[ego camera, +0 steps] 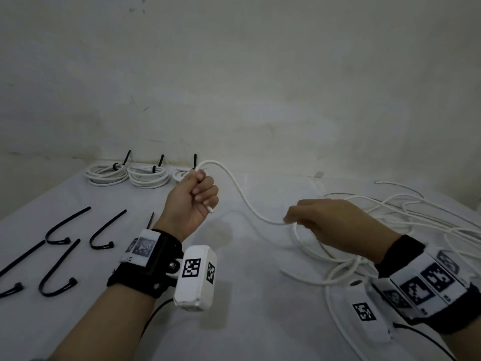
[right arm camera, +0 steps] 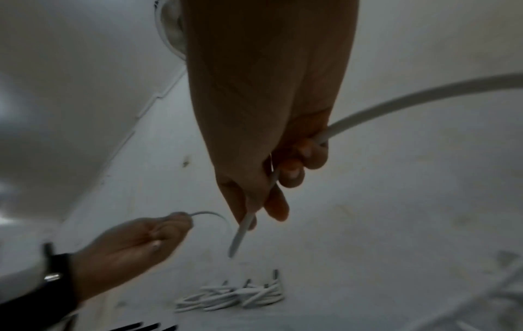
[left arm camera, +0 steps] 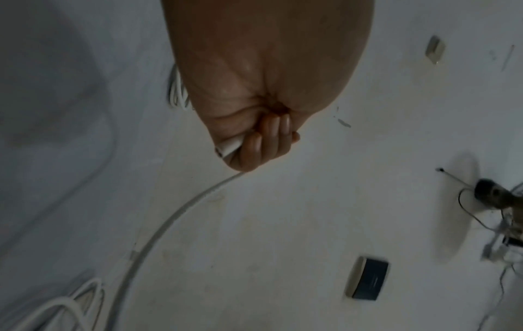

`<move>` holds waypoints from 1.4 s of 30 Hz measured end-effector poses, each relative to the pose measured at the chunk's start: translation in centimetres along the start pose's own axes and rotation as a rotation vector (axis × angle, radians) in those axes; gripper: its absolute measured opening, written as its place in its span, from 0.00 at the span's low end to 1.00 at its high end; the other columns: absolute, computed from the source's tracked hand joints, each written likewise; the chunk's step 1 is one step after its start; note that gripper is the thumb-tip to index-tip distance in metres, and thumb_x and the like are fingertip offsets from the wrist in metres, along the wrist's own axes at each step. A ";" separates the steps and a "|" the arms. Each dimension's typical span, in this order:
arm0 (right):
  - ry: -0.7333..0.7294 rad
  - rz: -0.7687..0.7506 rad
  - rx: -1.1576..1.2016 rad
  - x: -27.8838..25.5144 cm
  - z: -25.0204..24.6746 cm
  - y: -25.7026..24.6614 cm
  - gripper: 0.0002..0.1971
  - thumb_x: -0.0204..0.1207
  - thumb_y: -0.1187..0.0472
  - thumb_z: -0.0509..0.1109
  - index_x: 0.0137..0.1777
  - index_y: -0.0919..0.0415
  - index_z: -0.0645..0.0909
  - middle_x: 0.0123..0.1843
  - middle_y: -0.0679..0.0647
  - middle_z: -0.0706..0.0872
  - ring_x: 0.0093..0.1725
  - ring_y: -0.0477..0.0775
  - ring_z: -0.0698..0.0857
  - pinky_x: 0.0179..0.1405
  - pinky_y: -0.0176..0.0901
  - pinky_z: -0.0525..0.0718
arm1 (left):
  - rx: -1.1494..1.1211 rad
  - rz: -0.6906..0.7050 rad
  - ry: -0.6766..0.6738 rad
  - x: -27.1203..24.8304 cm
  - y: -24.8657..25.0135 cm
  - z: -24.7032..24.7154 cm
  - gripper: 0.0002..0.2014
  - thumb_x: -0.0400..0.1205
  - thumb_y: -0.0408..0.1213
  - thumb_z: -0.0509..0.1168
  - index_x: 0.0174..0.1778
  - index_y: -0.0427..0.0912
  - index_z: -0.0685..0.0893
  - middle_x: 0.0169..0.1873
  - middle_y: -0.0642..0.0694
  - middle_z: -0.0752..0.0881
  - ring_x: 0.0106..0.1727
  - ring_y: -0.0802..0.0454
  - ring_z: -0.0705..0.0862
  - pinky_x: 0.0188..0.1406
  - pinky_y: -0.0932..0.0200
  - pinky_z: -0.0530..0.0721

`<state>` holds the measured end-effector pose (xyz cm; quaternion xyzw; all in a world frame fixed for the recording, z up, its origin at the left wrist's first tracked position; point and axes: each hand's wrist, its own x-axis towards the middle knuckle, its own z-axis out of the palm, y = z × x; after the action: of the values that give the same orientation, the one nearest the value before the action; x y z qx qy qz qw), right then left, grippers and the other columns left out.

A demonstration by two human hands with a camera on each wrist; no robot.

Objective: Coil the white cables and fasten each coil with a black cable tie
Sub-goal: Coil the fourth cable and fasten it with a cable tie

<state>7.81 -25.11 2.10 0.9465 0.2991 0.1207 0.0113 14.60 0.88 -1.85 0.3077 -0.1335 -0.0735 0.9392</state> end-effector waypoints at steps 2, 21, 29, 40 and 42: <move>-0.001 -0.147 0.008 0.5 -0.6 -2.4 0.13 0.81 0.62 0.60 0.57 0.46 0.82 0.52 0.42 0.84 0.50 0.46 0.82 0.37 0.41 0.77 | 0.050 -0.039 -0.009 0.0 -0.5 0.2 0.16 0.85 0.39 0.50 0.30 0.44 0.70 0.17 0.54 0.64 0.16 0.61 0.63 0.15 0.69 0.64; 0.392 0.120 0.371 4.6 -0.5 -3.2 0.13 0.81 0.50 0.65 0.52 0.55 0.87 0.33 0.42 0.73 0.34 0.41 0.75 0.35 0.39 0.70 | 0.318 -0.199 -0.355 -2.8 -3.8 2.9 0.15 0.85 0.41 0.49 0.33 0.41 0.68 0.20 0.51 0.68 0.19 0.59 0.65 0.23 0.66 0.67; 0.517 0.162 0.532 4.7 1.2 -3.4 0.16 0.80 0.52 0.67 0.32 0.57 0.83 0.29 0.45 0.74 0.31 0.43 0.74 0.32 0.33 0.68 | 0.172 -0.363 -0.371 -2.8 -3.3 3.1 0.16 0.82 0.43 0.53 0.29 0.44 0.76 0.20 0.53 0.67 0.18 0.60 0.57 0.19 0.68 0.63; 0.548 0.164 0.637 4.8 2.1 -2.9 0.16 0.80 0.54 0.69 0.31 0.59 0.83 0.29 0.48 0.77 0.31 0.44 0.74 0.32 0.32 0.68 | 0.140 -0.504 -0.420 -2.6 -2.5 2.7 0.15 0.83 0.42 0.52 0.33 0.45 0.79 0.23 0.54 0.60 0.20 0.60 0.55 0.17 0.70 0.63; 0.565 0.156 0.656 5.0 2.3 -3.0 0.16 0.80 0.55 0.69 0.32 0.60 0.83 0.29 0.52 0.79 0.31 0.45 0.74 0.32 0.32 0.68 | 0.123 -0.511 -0.404 -2.5 -2.6 2.5 0.16 0.82 0.40 0.52 0.31 0.45 0.78 0.22 0.54 0.59 0.19 0.60 0.55 0.16 0.70 0.64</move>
<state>10.57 -19.71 0.70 0.8495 0.2407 0.2740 -0.3812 11.33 -2.08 -2.01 0.3667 -0.2396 -0.3580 0.8246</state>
